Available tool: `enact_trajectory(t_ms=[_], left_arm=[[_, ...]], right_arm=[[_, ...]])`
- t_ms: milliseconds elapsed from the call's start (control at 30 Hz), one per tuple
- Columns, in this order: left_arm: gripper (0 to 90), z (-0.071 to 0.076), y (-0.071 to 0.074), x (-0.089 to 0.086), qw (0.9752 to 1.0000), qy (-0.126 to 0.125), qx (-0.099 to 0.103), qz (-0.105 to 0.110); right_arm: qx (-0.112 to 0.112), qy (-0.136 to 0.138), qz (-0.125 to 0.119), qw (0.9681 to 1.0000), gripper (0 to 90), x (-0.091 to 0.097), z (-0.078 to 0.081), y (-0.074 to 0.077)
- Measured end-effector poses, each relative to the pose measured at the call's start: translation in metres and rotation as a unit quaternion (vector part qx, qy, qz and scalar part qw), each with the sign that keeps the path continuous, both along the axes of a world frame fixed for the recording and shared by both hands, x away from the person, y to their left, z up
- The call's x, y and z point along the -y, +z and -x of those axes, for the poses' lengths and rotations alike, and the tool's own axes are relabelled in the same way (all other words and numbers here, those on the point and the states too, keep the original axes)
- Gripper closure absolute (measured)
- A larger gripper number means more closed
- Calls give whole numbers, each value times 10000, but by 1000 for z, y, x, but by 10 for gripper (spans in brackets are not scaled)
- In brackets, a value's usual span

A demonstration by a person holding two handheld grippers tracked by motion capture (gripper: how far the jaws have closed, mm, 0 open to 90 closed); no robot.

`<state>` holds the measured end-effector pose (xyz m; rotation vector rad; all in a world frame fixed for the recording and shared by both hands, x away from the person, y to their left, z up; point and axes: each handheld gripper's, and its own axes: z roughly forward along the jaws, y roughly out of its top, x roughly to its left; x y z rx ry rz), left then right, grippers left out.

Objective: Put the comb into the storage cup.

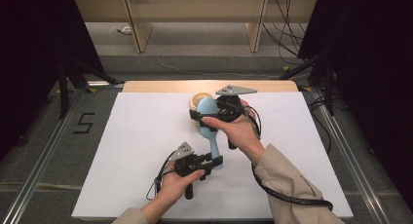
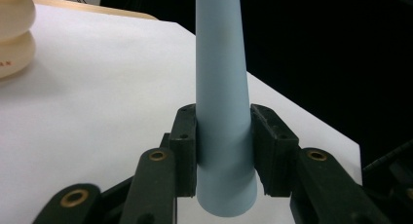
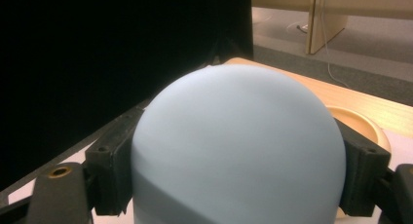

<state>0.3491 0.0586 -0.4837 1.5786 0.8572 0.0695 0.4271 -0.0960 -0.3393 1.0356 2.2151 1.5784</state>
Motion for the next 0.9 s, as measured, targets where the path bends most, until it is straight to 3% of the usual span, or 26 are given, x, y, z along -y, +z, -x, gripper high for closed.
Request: enact_trajectory(t_ms=[467, 667, 767, 800, 867, 900], left_arm=[[628, -1, 6, -3, 9988, 107, 330, -335], [592, 1, 8, -4, 9967, 123, 538, -594], [501, 1, 8, -4, 9958, 91, 568, -715], [501, 2, 8, -3, 9949, 89, 602, -802], [365, 4, 9, -3, 9932, 112, 614, -986], [365, 5, 10, -3, 9919, 124, 643, -1090]], right_arm=[[172, -134, -264, 9994, 208, 2, 2, 2], [194, -177, -340, 9991, 208, 2, 1, 3], [238, -212, -379, 9988, 208, 3, 1, 5], [243, -232, -387, 9987, 208, 4, 1, 6], [322, -305, -453, 9980, 208, 6, 0, 8], [322, -305, -453, 9980, 208, 6, 0, 8]])
